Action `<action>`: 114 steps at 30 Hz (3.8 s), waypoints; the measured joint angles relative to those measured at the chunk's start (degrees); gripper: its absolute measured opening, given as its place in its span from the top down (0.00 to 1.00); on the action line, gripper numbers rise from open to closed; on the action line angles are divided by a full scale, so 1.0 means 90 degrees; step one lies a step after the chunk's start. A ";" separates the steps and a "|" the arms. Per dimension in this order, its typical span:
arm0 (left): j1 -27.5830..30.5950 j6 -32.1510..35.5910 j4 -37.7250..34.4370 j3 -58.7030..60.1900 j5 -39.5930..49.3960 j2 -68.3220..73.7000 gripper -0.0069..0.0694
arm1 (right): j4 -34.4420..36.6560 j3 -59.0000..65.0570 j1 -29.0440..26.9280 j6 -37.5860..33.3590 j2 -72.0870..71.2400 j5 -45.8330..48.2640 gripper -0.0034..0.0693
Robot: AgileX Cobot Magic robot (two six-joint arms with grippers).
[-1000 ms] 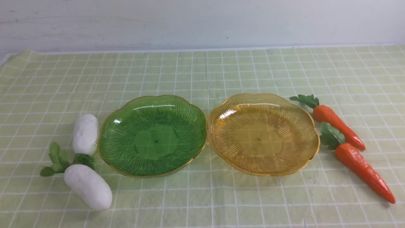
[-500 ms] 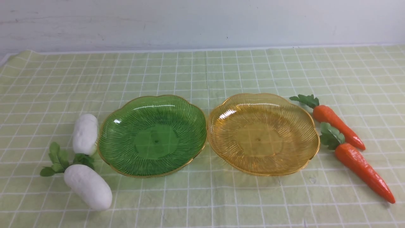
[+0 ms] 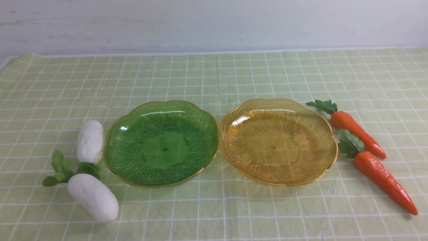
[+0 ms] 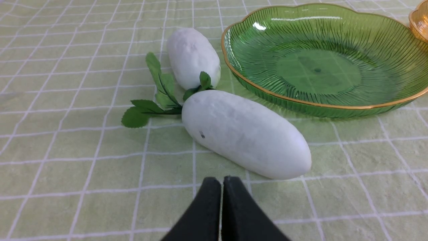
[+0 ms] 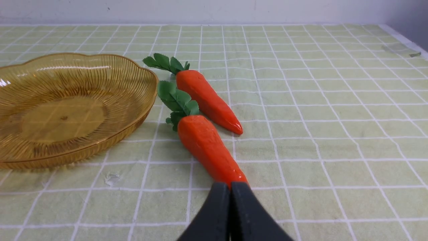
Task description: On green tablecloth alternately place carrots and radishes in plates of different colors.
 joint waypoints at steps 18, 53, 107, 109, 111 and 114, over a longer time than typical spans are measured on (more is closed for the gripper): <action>0.0000 0.0000 0.0108 0.0000 -0.0006 0.0000 0.92 | 0.0000 0.0000 0.0000 0.0000 0.0000 0.0000 0.97; 0.0000 0.0723 -0.5988 -0.1697 0.1729 0.2255 0.92 | 0.6702 -0.2484 -0.0007 -0.3653 0.1679 0.0440 0.97; 0.0000 0.2571 -0.4814 -0.2612 0.3072 0.5776 0.92 | 0.0876 -0.5833 0.0234 -0.2977 1.1338 0.1012 0.42; 0.0000 0.2571 -0.4814 -0.2612 0.3072 0.5776 0.92 | 0.0882 -0.5865 0.0234 -0.2977 1.1363 0.1072 0.45; 0.0000 0.2571 -0.4811 -0.2612 0.3072 0.5776 0.92 | 0.0895 -0.5929 0.0234 -0.2967 1.1376 0.1217 0.51; 0.0000 0.2571 -0.4806 -0.2612 0.3072 0.5776 0.92 | 0.0883 -0.6114 0.0234 -0.2897 1.1376 0.1732 0.63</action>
